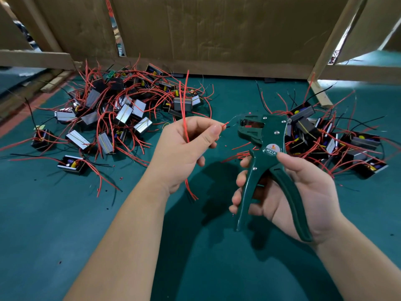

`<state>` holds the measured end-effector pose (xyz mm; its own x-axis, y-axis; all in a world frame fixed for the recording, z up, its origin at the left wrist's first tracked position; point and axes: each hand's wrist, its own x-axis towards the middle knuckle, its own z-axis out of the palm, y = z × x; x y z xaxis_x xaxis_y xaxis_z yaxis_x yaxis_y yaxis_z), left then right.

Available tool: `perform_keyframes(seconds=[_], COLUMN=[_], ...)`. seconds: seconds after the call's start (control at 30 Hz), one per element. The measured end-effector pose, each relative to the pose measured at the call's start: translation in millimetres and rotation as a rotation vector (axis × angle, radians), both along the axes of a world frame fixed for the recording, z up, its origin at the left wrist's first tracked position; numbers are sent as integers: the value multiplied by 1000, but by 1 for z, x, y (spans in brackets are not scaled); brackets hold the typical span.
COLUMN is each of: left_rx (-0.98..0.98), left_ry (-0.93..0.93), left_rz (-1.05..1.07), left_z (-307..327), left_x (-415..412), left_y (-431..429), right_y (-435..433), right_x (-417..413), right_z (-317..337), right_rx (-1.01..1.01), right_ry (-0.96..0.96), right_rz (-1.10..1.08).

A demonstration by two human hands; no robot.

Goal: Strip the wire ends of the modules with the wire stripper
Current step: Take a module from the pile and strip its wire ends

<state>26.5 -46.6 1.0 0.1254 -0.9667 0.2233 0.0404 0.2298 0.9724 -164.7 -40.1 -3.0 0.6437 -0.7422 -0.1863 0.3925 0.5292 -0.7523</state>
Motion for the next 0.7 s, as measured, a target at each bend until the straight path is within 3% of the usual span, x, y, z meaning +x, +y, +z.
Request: perform_keyframes(seconds=[0.2,0.37,0.7], left_rx=[-28,55,-25], left_ry=[-95,-3,-130], left_rz=[61,2,72], left_z=[-3,-3,-4], left_x=[0,-4,-2], left_y=[-2,-1,-3], right_y=[2,3,5], right_x=[-1,2,1], right_z=[-4,-4,-5], right_rx=[-12,-6,-1], right_ry=[-59,-54,-89], right_rz=[96,86,180])
